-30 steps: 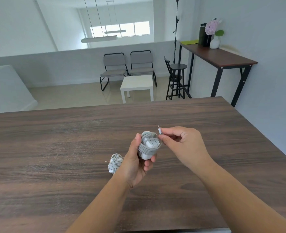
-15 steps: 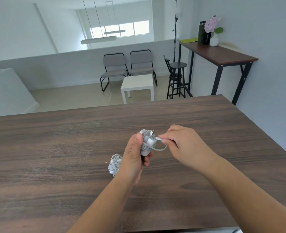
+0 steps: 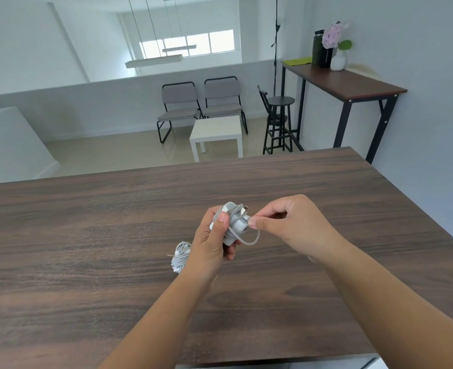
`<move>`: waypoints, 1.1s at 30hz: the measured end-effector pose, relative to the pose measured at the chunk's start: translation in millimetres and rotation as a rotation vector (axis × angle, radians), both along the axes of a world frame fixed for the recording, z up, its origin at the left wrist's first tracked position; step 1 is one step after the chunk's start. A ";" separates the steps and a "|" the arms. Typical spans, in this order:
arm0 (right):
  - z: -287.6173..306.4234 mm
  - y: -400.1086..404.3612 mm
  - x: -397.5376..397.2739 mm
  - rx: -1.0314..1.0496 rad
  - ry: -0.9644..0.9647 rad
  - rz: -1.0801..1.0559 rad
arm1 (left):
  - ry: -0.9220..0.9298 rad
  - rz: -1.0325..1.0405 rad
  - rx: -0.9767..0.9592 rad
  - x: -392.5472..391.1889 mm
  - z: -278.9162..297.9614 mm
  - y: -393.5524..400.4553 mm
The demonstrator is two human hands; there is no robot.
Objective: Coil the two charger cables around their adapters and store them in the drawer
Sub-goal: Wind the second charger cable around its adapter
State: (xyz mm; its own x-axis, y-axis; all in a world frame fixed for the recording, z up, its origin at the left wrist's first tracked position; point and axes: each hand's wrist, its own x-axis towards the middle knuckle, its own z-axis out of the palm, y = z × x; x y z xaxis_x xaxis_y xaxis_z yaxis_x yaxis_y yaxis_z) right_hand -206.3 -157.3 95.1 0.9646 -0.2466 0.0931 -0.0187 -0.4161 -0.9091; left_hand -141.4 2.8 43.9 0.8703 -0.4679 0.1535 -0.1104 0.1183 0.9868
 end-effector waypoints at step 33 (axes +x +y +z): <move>-12.5 7.9 -6.8 0.549 0.001 0.052 | -0.143 0.004 -0.011 -1.1 -2.7 6.1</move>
State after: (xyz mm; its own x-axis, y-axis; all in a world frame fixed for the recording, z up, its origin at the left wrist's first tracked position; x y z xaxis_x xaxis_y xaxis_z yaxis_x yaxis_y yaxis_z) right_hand -213.1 -149.3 82.5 0.9769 -0.2107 -0.0369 -0.0119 0.1187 -0.9929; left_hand -142.6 8.9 41.2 0.8407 -0.4624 0.2817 -0.2507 0.1288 0.9595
